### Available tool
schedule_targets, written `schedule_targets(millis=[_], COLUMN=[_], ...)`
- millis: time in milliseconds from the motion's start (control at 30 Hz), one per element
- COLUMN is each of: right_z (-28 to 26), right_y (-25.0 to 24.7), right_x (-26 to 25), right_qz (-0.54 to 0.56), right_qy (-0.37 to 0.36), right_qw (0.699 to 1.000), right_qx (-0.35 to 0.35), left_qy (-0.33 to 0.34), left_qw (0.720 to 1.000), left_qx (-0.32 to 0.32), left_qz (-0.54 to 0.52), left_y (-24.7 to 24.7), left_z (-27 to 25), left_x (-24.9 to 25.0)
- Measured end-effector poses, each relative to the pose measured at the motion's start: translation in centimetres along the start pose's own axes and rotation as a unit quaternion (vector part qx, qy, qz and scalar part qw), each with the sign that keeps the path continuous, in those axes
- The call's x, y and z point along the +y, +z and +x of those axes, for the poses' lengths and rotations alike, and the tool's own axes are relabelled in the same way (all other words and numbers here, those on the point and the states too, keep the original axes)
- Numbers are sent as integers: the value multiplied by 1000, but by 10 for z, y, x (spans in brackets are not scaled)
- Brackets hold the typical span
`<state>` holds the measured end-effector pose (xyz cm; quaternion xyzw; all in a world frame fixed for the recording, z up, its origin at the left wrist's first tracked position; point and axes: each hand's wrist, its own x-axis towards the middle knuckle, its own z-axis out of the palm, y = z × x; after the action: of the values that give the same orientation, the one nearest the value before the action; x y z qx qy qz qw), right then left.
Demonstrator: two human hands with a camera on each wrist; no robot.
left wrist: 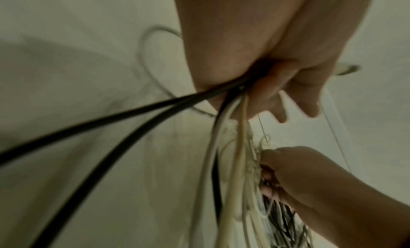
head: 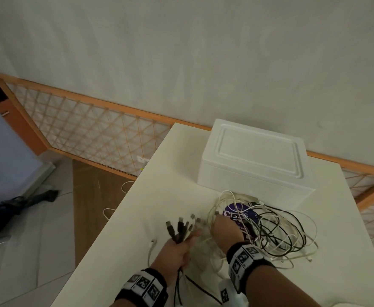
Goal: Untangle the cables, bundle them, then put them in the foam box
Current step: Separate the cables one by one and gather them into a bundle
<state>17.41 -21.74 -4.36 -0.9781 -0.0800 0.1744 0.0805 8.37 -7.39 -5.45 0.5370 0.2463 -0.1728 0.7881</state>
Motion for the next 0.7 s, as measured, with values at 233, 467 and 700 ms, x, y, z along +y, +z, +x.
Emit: schedule_targets(millis=[233, 467, 700], right_z=[1, -4, -1], right_y=[-7, -11, -3], right_x=[13, 46, 36], right_qz=[134, 327, 210], right_qy=[27, 105, 54], right_qw=[991, 937, 976], right_qx=[-6, 67, -5], left_qy=[-31, -22, 31], left_qw=[997, 994, 988], left_qx=[21, 78, 17], left_qz=[60, 73, 148], left_y=[20, 11, 21], left_z=[30, 35, 29], left_x=[4, 4, -3])
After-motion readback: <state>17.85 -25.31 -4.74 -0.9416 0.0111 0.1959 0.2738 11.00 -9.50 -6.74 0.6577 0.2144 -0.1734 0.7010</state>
